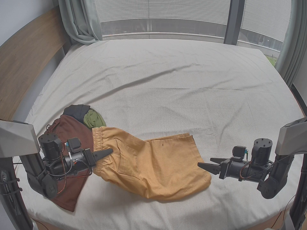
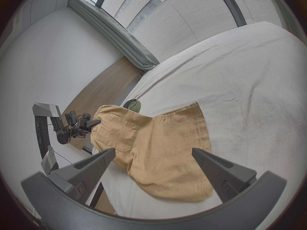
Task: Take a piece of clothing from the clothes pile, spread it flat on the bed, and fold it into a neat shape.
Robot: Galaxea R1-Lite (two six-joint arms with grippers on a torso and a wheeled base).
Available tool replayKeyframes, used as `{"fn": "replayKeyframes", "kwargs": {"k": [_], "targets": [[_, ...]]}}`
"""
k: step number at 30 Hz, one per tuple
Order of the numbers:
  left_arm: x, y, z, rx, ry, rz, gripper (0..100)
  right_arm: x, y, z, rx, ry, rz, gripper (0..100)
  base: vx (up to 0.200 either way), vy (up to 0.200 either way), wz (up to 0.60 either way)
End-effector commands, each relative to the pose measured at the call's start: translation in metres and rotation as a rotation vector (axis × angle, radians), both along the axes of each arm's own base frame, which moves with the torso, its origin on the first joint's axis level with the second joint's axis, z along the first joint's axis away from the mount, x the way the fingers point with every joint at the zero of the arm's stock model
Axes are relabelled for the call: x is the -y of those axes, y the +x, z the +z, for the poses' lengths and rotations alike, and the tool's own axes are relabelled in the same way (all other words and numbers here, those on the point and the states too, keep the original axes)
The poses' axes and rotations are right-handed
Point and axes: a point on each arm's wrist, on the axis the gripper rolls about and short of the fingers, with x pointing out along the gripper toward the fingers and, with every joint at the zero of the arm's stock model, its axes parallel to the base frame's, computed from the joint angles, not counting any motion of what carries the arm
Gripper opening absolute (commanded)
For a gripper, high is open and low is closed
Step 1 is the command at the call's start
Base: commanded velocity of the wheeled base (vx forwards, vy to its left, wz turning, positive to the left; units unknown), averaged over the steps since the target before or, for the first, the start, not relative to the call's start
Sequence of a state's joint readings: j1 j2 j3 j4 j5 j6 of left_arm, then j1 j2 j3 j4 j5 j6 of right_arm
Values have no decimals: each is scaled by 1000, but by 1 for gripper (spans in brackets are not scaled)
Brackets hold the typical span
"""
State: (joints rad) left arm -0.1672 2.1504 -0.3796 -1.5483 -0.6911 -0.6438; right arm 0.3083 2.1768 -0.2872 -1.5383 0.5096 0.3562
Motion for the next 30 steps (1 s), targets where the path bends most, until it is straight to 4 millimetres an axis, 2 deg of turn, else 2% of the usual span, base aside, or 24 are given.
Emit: {"fn": "replayKeyframes", "kwargs": {"k": [1, 7, 14, 18, 30], "targets": [[28, 7, 10, 31, -39, -34, 0, -1, 1, -2, -4, -2, 1, 100, 0, 0, 0], [50, 14, 12, 50, -58, -62, 0, 0, 1, -2, -4, -2, 0, 100, 0, 0, 0], [66, 20, 6, 54, -58, -76, 0, -1, 2, -2, -2, 0, -1, 100, 0, 0, 0], [82, 25, 1, 64, -61, -80, 0, 0, 2, -2, -2, 0, -4, 100, 0, 0, 0], [104, 32, -8, 40, -93, -114, 0, 0, 4, -1, 7, 3, -8, 100, 0, 0, 0]]}}
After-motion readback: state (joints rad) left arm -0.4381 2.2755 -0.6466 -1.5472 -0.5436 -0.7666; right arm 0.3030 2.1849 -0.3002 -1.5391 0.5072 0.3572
